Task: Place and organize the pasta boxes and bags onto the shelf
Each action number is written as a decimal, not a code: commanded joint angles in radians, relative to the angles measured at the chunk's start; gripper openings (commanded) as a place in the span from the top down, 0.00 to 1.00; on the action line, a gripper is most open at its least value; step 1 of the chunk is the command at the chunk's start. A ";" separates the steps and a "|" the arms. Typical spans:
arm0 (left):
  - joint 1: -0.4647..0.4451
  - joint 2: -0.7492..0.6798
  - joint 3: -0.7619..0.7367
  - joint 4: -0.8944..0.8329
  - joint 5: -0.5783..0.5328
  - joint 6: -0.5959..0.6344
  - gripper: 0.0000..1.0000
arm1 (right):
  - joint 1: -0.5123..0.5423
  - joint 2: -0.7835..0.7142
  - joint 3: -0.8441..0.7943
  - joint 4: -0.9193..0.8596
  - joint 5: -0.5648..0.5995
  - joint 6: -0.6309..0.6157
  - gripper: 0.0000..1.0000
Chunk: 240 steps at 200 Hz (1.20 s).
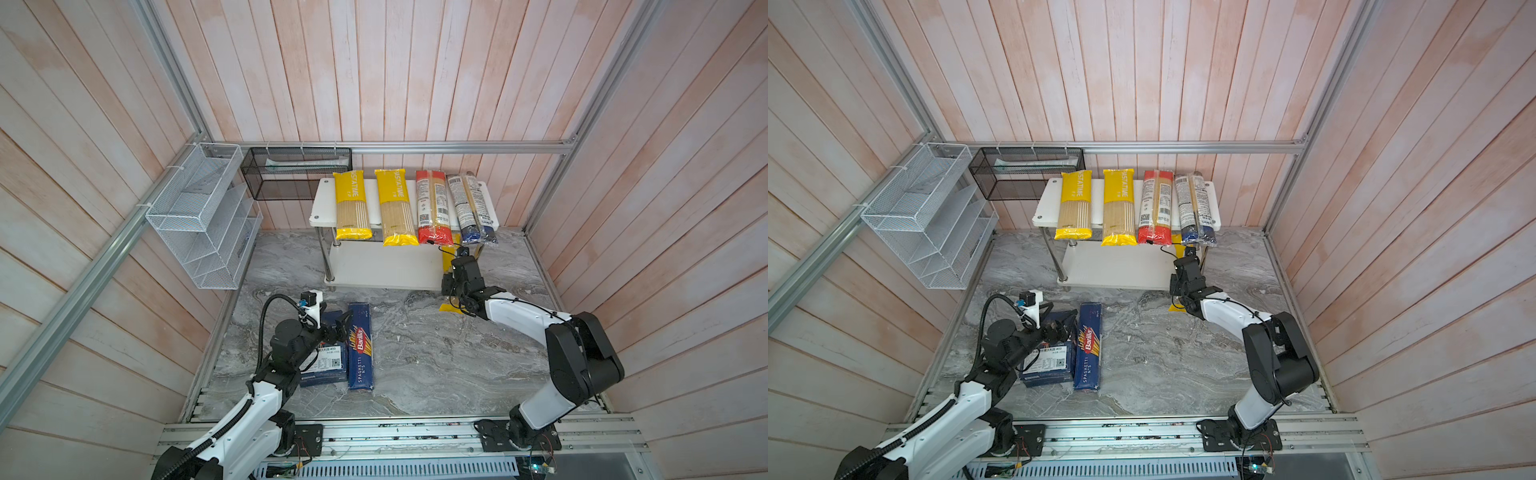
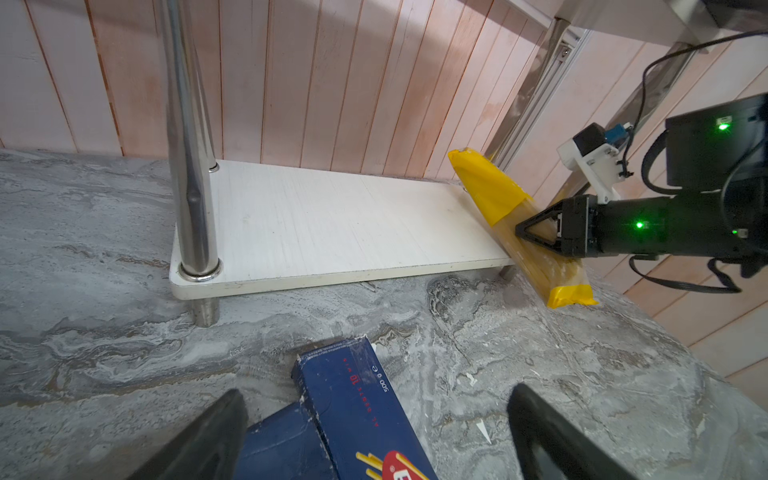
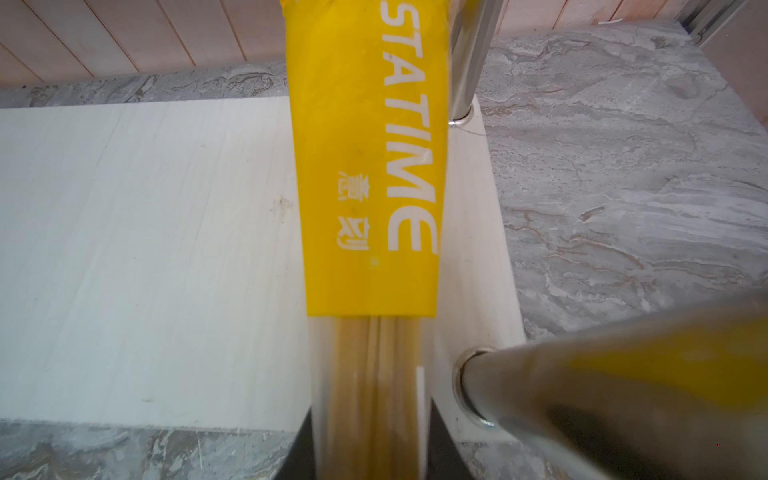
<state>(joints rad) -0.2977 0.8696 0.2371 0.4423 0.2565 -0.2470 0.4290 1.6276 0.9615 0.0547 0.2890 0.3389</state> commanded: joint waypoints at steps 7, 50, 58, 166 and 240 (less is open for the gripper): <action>-0.003 -0.009 0.007 0.017 0.009 0.015 0.00 | -0.006 0.010 0.069 0.126 0.020 -0.010 0.75; -0.003 -0.023 0.001 0.016 0.003 0.014 0.00 | -0.007 0.049 0.085 0.130 0.015 -0.001 0.61; -0.003 -0.021 0.003 0.015 0.003 0.014 0.00 | -0.007 0.051 0.086 0.131 0.012 0.003 0.61; -0.003 -0.031 -0.001 0.012 -0.006 0.017 0.00 | 0.042 -0.168 -0.065 0.008 -0.061 0.050 0.47; -0.003 -0.018 0.001 0.013 -0.011 0.019 0.00 | 0.130 -0.450 -0.182 -0.237 -0.128 0.127 0.46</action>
<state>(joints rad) -0.2977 0.8536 0.2371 0.4419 0.2527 -0.2466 0.5529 1.2484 0.8246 -0.0818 0.2203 0.4160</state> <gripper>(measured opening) 0.997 0.544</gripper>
